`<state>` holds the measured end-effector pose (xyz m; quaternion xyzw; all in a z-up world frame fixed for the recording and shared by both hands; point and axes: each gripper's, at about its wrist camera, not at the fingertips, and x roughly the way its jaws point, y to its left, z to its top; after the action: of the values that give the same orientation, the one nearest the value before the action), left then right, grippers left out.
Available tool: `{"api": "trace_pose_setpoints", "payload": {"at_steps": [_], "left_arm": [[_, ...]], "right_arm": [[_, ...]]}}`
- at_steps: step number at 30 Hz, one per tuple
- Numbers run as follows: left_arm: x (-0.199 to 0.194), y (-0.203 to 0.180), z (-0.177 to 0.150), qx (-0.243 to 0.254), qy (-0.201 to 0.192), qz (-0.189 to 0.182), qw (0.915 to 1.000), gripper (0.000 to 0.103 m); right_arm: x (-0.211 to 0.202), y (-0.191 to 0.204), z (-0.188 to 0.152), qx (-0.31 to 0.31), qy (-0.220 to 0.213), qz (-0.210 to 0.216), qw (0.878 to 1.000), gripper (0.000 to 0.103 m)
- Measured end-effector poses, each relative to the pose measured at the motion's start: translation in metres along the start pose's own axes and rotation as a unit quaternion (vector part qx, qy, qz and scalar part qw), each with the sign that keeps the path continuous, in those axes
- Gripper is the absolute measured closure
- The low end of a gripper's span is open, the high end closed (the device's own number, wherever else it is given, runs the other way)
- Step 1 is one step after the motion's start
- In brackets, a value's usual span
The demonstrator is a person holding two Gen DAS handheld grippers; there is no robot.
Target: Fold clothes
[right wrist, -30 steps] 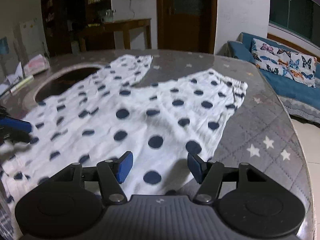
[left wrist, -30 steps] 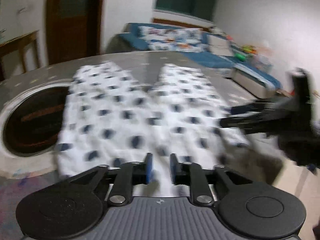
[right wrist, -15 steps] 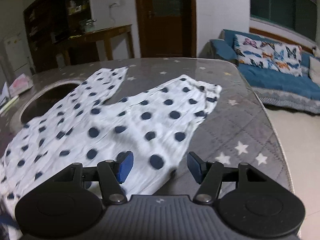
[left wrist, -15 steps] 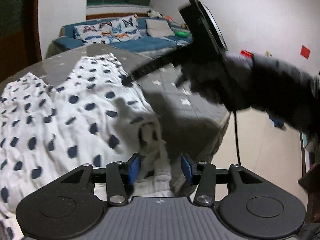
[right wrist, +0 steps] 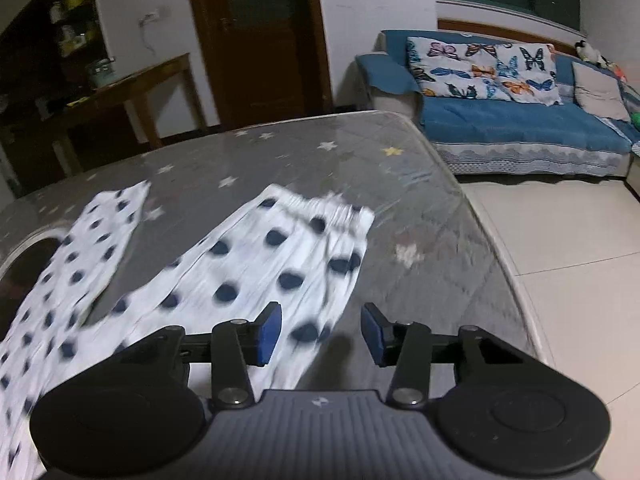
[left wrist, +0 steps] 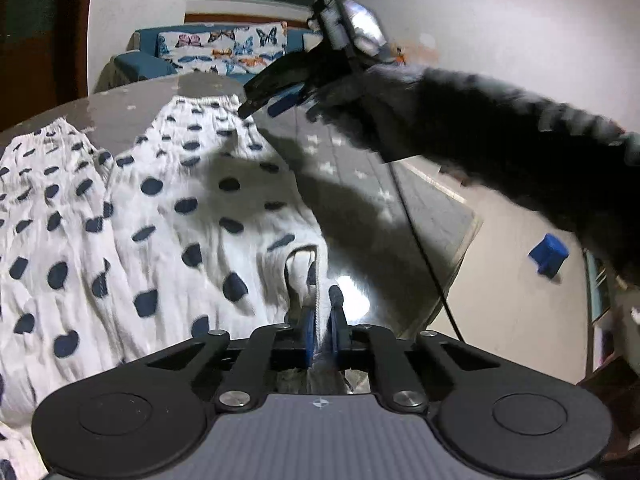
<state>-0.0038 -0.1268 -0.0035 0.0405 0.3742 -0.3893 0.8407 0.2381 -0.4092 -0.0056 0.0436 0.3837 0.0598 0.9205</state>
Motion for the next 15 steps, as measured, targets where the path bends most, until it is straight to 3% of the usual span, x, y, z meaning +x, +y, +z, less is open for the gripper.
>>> {"api": "trace_pose_setpoints", "payload": {"at_steps": [9,13,15], "left_arm": [[-0.022,0.021,0.016,-0.031,-0.033,-0.015,0.9989,0.094],[-0.026,0.029,0.017,-0.043,-0.038,-0.016,0.9982,0.094],[-0.029,0.033,0.016,-0.049,-0.041,-0.016,0.9978,0.094]], "right_arm": [[0.053,-0.010,0.034,0.027,0.004,-0.029,0.999,0.066],[0.063,-0.009,0.036,0.030,0.003,-0.039,0.999,0.078],[0.062,-0.009,0.036,0.034,0.002,-0.044,0.998,0.092]]}}
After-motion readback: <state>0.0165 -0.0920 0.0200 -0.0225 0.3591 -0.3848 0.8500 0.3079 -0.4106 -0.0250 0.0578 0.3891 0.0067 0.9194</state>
